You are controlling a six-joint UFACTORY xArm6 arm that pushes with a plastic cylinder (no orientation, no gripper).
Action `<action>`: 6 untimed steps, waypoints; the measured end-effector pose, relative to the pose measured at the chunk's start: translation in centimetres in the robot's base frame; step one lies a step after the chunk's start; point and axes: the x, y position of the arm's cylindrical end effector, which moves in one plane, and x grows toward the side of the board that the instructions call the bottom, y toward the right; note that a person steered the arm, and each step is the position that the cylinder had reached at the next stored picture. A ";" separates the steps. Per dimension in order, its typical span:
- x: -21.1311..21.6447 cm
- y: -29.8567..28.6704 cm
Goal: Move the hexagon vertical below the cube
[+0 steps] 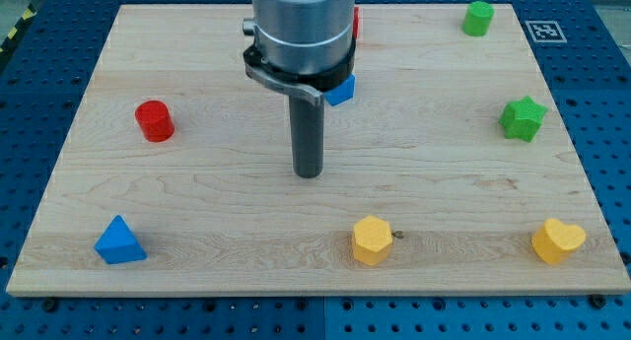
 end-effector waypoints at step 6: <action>12.0 5.3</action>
